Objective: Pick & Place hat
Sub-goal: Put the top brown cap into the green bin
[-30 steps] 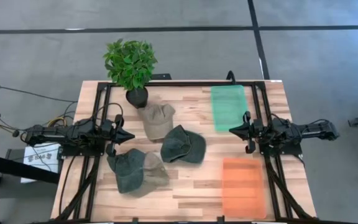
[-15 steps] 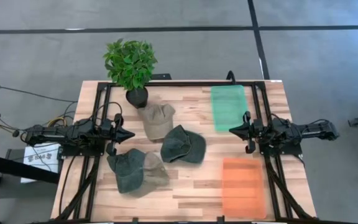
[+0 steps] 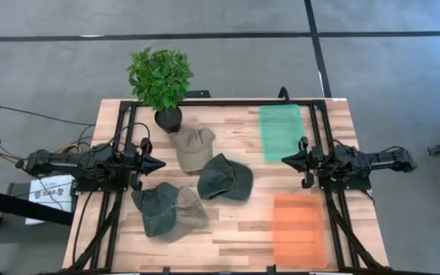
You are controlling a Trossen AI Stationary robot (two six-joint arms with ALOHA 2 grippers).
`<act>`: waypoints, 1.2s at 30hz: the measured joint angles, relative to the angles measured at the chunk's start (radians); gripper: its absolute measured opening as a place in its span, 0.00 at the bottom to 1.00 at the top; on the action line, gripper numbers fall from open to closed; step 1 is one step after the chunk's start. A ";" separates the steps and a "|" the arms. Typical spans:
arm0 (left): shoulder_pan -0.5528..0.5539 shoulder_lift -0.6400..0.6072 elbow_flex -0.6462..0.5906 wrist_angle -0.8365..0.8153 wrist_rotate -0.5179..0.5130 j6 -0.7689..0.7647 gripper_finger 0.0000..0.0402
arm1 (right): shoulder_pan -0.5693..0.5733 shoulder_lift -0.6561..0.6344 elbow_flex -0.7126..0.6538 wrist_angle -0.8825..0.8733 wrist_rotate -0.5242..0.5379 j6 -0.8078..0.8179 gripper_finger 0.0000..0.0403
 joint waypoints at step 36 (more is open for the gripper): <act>-0.061 1.123 0.704 0.127 -0.474 0.169 0.03 | 0.000 0.000 0.000 0.000 0.000 0.000 0.00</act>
